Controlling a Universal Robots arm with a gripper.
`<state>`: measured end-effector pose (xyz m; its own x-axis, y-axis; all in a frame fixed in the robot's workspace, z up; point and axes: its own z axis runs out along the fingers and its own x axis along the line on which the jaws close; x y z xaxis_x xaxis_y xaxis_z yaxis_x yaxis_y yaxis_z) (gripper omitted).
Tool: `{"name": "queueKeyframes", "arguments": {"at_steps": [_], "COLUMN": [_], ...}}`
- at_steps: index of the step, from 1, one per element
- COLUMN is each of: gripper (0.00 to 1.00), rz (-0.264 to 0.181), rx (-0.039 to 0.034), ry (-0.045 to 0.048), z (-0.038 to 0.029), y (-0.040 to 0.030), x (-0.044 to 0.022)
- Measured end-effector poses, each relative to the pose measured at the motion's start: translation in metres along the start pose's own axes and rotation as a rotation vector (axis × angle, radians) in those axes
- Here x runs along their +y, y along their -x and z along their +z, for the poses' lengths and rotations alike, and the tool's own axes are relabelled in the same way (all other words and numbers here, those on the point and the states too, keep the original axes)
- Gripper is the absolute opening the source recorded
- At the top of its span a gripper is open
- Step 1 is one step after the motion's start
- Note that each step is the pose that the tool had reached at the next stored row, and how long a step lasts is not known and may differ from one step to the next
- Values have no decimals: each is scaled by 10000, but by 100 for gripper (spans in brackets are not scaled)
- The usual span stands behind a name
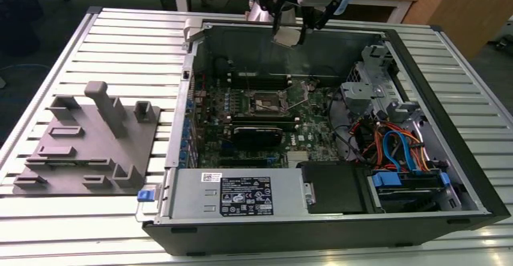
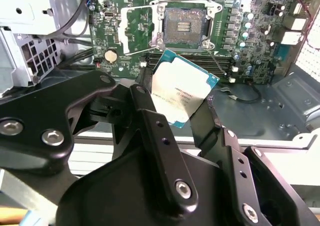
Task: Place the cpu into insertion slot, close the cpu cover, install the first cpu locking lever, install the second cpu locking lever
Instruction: 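Place the cpu into insertion slot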
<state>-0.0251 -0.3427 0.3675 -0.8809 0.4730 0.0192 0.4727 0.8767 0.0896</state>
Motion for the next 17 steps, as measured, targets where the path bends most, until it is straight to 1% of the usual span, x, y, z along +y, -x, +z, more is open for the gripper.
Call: {"name": "queueKeyframes", "arguments": {"at_steps": [5,17], "gripper": [54,54], "rz": [239,269], "rx": [-21,-24], "ry": [5,6], "z": [0,0], "y": [0,0], "x": [0,0]}}
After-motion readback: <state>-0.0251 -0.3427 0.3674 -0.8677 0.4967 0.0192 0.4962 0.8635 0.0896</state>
